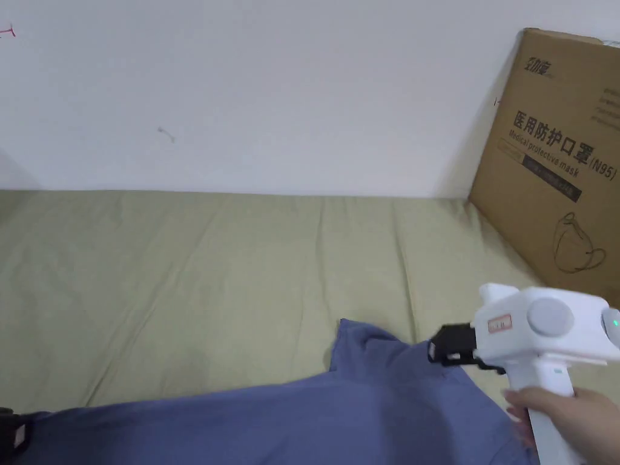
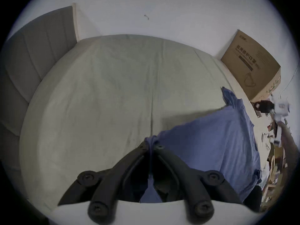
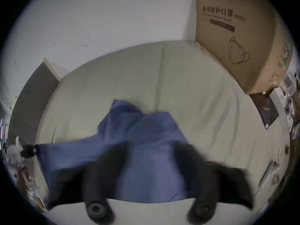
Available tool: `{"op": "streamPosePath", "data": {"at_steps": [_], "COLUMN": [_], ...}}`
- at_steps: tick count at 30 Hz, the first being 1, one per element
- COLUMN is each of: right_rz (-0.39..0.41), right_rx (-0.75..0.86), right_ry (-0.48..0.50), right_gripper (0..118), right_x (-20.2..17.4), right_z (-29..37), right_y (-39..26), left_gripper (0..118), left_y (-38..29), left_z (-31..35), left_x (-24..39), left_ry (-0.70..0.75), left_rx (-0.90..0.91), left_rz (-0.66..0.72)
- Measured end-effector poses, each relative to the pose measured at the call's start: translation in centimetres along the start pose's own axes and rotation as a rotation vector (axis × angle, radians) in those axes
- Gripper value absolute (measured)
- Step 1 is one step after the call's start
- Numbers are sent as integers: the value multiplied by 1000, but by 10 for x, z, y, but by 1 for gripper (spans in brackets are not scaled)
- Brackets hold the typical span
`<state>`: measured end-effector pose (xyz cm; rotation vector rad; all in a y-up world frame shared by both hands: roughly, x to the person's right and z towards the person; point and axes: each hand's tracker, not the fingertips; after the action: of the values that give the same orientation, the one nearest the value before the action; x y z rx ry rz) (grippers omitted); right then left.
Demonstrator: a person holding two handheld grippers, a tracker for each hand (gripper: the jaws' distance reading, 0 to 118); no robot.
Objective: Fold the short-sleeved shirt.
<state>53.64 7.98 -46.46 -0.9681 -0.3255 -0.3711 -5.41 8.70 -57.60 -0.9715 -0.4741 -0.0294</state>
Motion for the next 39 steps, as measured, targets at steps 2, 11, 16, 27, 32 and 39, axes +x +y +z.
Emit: {"op": "streamPosePath", "data": {"at_steps": [2,11,16,27,32,39], "right_rz": [-83,-30,11,86,98,95], "right_rx": [23,-165,-184,4,120,310], "right_ry": [-14,-52,-21,52,69,64], "right_gripper": [104,102,54,4,4,4], "right_x": [8,10,6,-5,0,-4], "right_z": [-17,-110,-115,11,125,276], "right_y": [16,53,49,42,36,35], "left_gripper": [2,2,2,2,2,2], "left_y": [2,-1,-2,7,23,57], "left_z": [-1,-21,-28,39,110,210], "left_x": [-3,-6,-7,8,22,54], "left_ry": [6,24,29,13,-15,-17], "left_rx": [8,24,0,121,216,380], "left_rz": [-2,-2,-5,-19,-22,-72]}}
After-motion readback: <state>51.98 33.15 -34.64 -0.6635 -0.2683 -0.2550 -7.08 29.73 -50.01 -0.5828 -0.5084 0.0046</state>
